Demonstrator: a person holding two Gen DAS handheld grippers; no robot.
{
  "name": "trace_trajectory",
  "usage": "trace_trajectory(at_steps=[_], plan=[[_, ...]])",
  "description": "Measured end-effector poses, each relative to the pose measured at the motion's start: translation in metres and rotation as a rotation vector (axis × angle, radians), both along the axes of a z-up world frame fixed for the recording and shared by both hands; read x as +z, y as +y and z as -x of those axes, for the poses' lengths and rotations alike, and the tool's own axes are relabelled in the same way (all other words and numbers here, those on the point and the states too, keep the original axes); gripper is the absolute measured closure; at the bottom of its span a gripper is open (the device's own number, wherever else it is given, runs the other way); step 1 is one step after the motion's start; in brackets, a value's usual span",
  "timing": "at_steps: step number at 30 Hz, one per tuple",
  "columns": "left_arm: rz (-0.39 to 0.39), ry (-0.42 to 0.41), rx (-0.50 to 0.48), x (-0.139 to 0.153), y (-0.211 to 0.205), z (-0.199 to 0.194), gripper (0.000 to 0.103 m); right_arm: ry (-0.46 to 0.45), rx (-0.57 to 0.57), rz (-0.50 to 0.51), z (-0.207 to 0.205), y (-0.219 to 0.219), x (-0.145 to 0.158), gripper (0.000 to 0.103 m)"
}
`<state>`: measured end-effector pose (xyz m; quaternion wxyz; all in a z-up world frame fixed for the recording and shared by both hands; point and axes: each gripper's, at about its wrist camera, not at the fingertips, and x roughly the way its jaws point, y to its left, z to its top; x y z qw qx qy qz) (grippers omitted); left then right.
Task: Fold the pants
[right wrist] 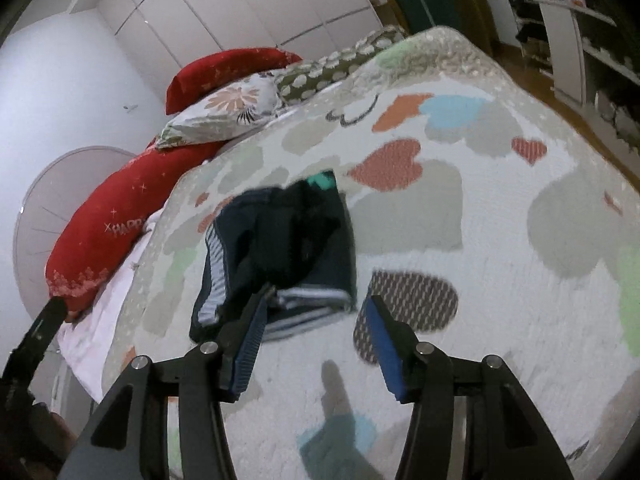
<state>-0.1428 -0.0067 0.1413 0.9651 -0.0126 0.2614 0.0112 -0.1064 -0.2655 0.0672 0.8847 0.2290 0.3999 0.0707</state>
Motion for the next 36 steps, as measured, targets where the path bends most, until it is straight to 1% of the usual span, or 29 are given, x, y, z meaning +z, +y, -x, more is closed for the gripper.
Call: trace_trajectory(at_steps=[3,6,9,13,16,18,19,20,22,25,29,36], plan=[[0.014,0.08,-0.018,-0.01,0.0,-0.004,0.005,0.022,-0.001,-0.009,0.003,0.003,-0.008,0.047],[0.07,0.169,-0.012,-0.028,0.008,-0.009,0.005,0.03,0.019,0.003,-0.002,0.007,-0.006,0.047],[0.123,0.279,0.012,-0.052,0.017,-0.021,0.005,0.025,0.053,0.045,-0.023,0.015,0.001,0.047],[0.153,0.359,0.018,-0.072,0.024,-0.027,0.005,0.031,0.089,0.112,-0.058,0.034,0.003,0.047],[0.151,0.366,0.018,-0.076,0.027,-0.027,0.005,0.06,0.113,0.164,-0.082,0.049,-0.007,0.047],[0.155,0.369,0.013,-0.077,0.028,-0.027,0.005,0.121,0.122,0.224,-0.097,0.059,-0.022,0.047],[0.16,0.372,0.009,-0.077,0.029,-0.027,0.005,0.142,0.121,0.234,-0.101,0.061,-0.029,0.047],[0.164,0.375,0.005,-0.078,0.03,-0.027,0.005,0.134,0.113,0.23,-0.101,0.061,-0.029,0.046],[0.171,0.382,-0.003,-0.079,0.032,-0.027,0.005,0.13,0.105,0.22,-0.098,0.059,-0.026,0.046],[0.18,0.386,-0.007,-0.08,0.034,-0.028,0.005,0.106,0.081,0.165,-0.086,0.049,-0.015,0.045],[0.183,0.385,-0.018,-0.079,0.033,-0.029,0.005,0.092,0.046,0.139,-0.07,0.038,-0.01,0.044],[0.162,0.375,-0.035,-0.075,0.024,-0.027,0.005,0.098,0.023,0.183,-0.044,0.03,-0.015,0.044]])
